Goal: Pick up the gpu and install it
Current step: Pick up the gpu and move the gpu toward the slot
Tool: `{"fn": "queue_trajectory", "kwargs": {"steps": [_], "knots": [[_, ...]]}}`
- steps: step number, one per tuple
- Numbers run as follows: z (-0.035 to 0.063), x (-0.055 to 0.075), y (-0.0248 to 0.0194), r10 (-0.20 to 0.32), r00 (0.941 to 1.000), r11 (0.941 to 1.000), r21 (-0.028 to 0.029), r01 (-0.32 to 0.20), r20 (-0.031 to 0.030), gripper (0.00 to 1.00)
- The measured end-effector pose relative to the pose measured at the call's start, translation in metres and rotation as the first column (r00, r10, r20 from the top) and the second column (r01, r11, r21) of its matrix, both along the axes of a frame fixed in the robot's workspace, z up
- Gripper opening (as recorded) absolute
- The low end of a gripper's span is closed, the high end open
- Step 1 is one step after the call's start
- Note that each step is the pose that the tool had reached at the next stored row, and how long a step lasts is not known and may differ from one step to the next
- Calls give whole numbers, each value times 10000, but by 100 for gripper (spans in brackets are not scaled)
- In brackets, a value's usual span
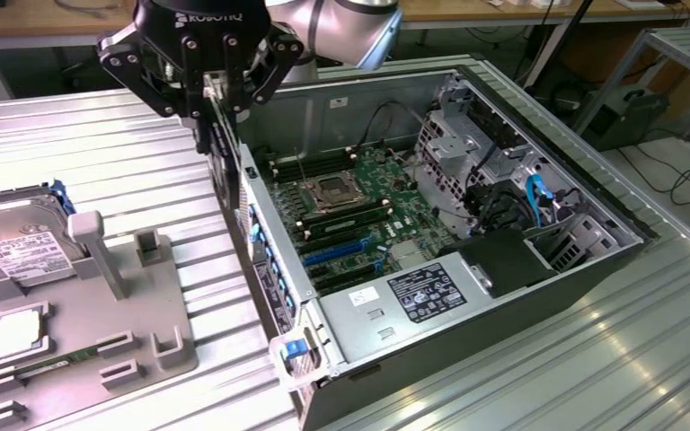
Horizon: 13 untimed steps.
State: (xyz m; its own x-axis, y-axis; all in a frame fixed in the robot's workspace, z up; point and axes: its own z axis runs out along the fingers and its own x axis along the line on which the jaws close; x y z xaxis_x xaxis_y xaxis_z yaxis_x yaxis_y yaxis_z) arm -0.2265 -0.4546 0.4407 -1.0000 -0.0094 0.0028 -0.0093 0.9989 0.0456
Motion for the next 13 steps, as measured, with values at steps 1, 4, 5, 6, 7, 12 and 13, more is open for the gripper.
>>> {"fn": "queue_trajectory", "kwargs": {"steps": [1, 4, 5, 6, 7, 12, 13], "knots": [[-1, 21, 0, 0, 10000, 10000, 0, 0, 0, 27], [-6, 113, 0, 6, 10000, 10000, 1, -6, 1, 27], [-7, 145, 0, 7, 10000, 10000, 1, -7, 1, 27], [-9, 171, 0, 9, 10000, 10000, 1, -9, 1, 27], [-11, 204, 0, 11, 10000, 10000, 1, -11, 1, 27], [-22, 339, 0, 15, 10000, 10000, 0, -15, 2, 27], [-23, 353, 0, 16, 10000, 10000, 1, -16, 4, 27]]}}
